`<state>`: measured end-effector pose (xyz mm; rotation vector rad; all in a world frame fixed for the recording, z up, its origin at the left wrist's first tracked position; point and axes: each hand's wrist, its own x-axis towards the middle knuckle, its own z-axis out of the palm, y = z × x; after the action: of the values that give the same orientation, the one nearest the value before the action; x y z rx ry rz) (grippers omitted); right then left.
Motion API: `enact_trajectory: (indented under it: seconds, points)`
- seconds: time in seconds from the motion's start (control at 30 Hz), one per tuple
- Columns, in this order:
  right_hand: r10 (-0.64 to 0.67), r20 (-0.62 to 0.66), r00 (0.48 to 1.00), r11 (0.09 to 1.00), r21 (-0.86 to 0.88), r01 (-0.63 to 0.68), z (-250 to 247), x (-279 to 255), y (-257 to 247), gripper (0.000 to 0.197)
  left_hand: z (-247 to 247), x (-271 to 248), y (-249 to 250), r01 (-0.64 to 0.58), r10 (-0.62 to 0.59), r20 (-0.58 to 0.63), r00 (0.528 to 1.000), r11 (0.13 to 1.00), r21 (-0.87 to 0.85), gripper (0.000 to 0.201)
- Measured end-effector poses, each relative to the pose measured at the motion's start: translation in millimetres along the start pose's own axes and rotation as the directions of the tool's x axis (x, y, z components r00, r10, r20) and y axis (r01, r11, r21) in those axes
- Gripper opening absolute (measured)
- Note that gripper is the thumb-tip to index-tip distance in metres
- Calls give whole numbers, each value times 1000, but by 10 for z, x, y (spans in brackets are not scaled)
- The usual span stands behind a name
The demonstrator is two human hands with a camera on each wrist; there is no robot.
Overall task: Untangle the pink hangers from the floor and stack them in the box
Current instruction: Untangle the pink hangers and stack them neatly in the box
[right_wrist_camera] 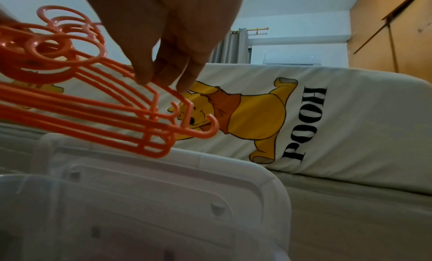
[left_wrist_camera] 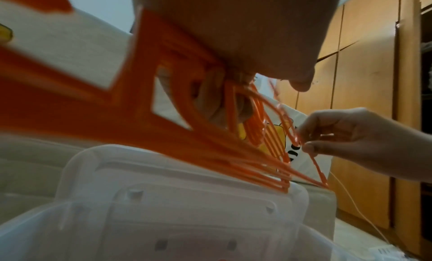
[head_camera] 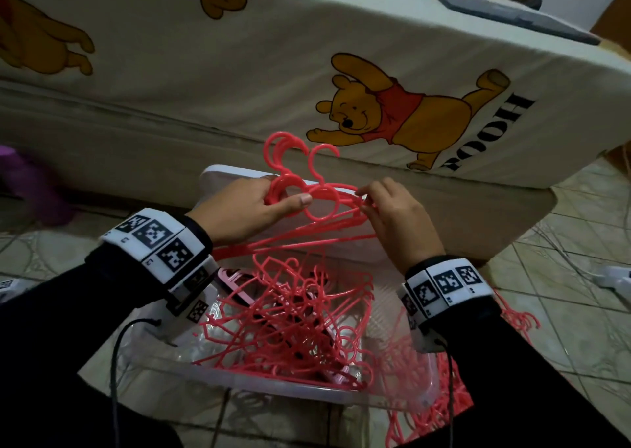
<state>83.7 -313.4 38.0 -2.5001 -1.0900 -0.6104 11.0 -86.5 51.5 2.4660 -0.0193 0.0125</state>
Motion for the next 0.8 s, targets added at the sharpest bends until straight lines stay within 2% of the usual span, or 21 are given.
enact_trajectory:
  seconds: [0.1,0.2,0.27,0.33,0.43,0.5,0.57,0.67,0.73,0.8]
  points:
    - [-48,22,999,998,-29,49,-7,-9,-25,13,9,-12,-32,5,-6,10,1000,997,78,62]
    - [-80,2,997,996,-49,80,-14,0,-86,13,50,-26,-44,0,-10,81,997,992,124,75]
    - [-80,6,997,996,-32,80,-8,9,-124,11,72,-21,-56,-7,-10,130,991,992,123,75]
    - [-69,32,997,998,-7,70,-6,15,-134,12,87,-3,-73,-24,7,159,987,994,107,58]
    - [-46,89,995,999,10,46,-6,17,-146,22,95,29,-115,-59,46,169,985,995,75,27]
    - [-68,130,989,996,-47,75,24,22,-172,32,102,38,-135,-73,64,180,982,996,46,22]
    - [-84,235,968,991,-81,106,76,11,-201,37,109,38,-131,-85,85,173,981,996,-9,20]
    - [-63,353,934,987,-119,112,167,-30,-233,29,123,37,-117,-99,110,166,980,992,-73,15]
    - [-41,373,927,981,-159,108,209,-42,-251,25,137,30,-93,-83,64,141,988,988,129,5]
    - [-30,386,922,983,-153,96,252,-44,-271,29,170,23,-85,-42,30,33,999,894,447,14]
